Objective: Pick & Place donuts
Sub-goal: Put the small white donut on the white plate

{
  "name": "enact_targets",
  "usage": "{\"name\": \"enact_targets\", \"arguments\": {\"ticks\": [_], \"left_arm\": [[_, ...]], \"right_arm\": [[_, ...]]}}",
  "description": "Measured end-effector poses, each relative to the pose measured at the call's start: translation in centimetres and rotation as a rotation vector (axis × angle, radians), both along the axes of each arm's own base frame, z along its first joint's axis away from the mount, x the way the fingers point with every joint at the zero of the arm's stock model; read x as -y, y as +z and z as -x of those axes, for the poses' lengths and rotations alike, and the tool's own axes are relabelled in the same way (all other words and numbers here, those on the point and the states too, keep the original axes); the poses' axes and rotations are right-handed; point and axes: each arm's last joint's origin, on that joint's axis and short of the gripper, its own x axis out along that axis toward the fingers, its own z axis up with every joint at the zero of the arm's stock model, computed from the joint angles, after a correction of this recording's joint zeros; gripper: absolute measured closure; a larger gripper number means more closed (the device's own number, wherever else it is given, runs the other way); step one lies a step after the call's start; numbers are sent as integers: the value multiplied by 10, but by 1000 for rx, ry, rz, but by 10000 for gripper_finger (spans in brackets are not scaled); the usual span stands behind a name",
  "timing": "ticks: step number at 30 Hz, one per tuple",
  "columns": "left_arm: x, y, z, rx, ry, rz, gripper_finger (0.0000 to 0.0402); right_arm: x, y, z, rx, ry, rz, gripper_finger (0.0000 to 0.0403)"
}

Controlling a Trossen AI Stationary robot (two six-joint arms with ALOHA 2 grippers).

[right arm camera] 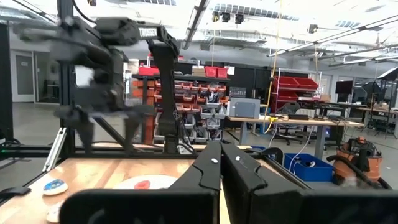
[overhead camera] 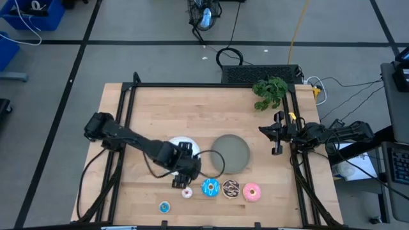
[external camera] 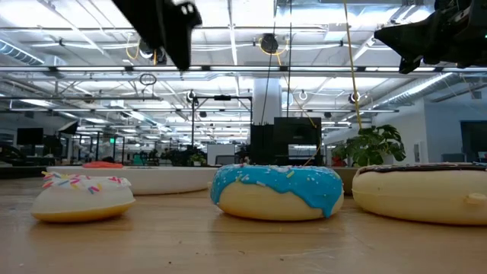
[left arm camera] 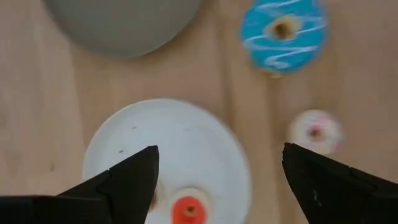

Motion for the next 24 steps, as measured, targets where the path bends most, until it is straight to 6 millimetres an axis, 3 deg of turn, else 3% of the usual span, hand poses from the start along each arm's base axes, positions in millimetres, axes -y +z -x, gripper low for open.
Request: {"name": "enact_targets", "arguments": {"ticks": [4,8,16,24], "left_arm": [[20,14,4,52,-53,10,64],[29,14,9,71,-50,-23,64],[39,13,15,23,-46,60,64],[36,14,16,-7,25,113,64]], "right_arm": [[0,0,0,1,0,0,403],[0,0,0,2,0,0,403],[0,0,0,3,3,-11,403],[0,0,0,-2,2,-10,403]]}}
